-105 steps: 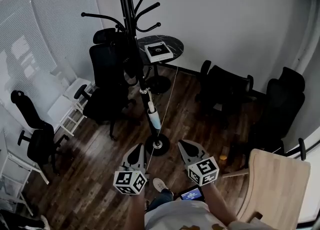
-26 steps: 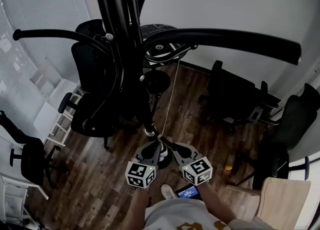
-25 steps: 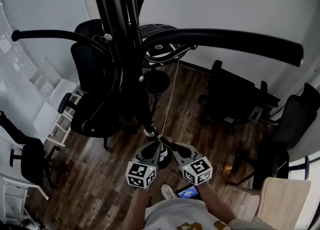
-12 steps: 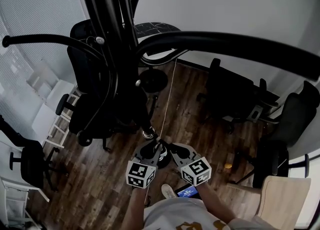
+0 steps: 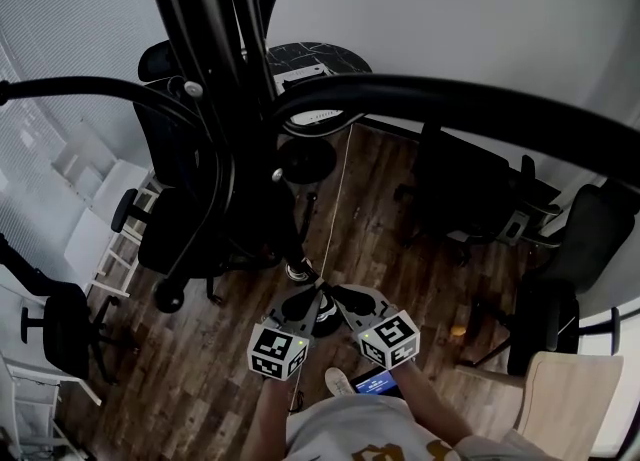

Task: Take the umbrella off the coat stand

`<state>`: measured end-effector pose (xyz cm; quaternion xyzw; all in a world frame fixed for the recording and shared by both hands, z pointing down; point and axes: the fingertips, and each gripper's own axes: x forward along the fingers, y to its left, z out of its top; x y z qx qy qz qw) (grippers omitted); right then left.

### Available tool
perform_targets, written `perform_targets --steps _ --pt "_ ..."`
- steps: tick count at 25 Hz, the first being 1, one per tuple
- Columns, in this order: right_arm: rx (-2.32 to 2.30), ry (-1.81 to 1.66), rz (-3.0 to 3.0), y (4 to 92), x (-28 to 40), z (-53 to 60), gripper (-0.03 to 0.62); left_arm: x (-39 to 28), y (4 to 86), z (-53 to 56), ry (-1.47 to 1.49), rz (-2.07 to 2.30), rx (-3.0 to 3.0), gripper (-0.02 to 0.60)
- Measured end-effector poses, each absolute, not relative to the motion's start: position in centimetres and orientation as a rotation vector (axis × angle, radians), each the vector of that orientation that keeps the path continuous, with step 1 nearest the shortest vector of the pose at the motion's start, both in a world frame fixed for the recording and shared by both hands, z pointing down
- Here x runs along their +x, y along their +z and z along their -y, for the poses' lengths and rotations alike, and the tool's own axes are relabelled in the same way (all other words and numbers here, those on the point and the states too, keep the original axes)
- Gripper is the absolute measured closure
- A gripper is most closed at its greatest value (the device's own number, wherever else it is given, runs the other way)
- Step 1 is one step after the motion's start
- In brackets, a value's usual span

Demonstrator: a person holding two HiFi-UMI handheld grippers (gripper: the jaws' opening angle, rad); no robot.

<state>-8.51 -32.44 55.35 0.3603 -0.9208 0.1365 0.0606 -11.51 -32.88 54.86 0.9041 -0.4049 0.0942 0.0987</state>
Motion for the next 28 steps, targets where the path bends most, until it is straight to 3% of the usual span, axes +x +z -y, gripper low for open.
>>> perform_targets --steps 28 --pt "0.925 0.384 2.844 55.0 -12.3 33.5 0.568 -13.0 54.4 32.3 0.230 1.143 2.629 0.558"
